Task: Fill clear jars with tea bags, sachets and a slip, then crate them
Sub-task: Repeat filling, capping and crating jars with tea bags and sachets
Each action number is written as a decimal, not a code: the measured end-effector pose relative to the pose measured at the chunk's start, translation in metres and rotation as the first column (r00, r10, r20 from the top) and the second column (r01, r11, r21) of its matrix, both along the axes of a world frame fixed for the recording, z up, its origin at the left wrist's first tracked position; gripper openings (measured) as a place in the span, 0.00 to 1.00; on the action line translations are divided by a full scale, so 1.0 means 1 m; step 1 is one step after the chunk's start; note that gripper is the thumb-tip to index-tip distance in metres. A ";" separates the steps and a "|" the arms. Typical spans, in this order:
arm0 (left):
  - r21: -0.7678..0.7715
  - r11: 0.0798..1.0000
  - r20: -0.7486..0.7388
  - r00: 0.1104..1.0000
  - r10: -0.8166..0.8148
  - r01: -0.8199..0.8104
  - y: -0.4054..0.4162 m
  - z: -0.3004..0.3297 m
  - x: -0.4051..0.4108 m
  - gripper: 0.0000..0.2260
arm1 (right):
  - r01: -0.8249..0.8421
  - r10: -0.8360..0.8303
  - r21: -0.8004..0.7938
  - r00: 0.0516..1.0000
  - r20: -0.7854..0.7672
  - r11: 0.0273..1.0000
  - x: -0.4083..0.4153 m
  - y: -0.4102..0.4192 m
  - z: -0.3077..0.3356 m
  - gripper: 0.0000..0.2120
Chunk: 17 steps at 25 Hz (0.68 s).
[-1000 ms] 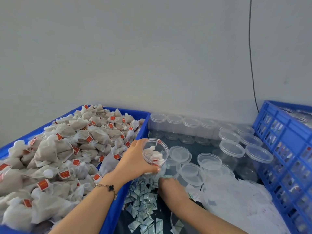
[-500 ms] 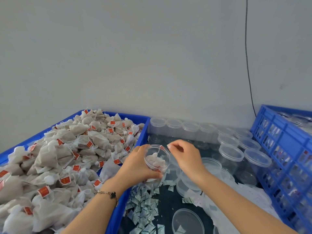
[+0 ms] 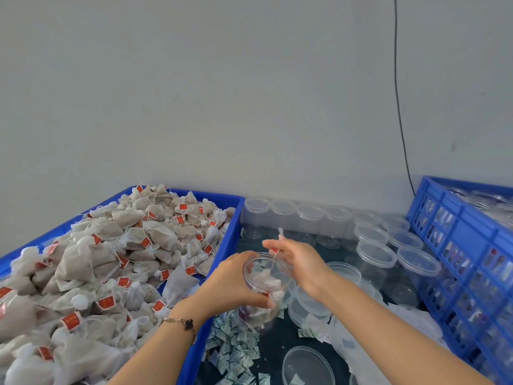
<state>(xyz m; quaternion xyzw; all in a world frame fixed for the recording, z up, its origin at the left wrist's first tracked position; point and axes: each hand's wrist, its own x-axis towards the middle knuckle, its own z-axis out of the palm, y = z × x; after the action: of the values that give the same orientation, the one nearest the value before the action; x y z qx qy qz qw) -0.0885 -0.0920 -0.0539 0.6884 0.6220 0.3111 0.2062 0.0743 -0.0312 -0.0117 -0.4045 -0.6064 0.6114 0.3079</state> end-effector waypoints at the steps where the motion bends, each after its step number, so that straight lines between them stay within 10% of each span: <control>1: 0.003 1.000 -0.003 1.000 0.011 -0.011 0.001 0.000 -0.001 0.41 | 0.004 -0.010 0.133 0.999 0.046 0.991 0.004 -0.003 0.006 0.14; 5: 0.027 0.999 -0.006 0.999 0.043 -0.043 0.002 0.002 -0.007 0.38 | -0.231 0.166 0.380 0.967 0.195 0.896 0.029 -0.021 0.041 0.11; 11: 0.057 0.998 -0.010 0.999 0.041 -0.040 -0.003 0.006 -0.002 0.34 | 0.062 -0.247 0.472 0.907 0.342 0.879 0.101 -0.006 0.030 0.08; 17: 0.065 0.998 0.004 1.000 0.005 -0.006 -0.006 0.017 0.027 0.40 | 0.157 -0.323 0.322 0.760 0.565 0.933 0.195 -0.004 -0.015 0.05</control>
<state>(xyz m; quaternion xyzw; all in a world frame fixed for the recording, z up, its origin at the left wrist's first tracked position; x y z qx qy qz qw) -0.0616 -0.0978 -0.0368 0.6924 0.6132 0.3328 0.1841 0.2693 -0.0348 -0.0272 -0.6113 -0.6890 0.3200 0.2220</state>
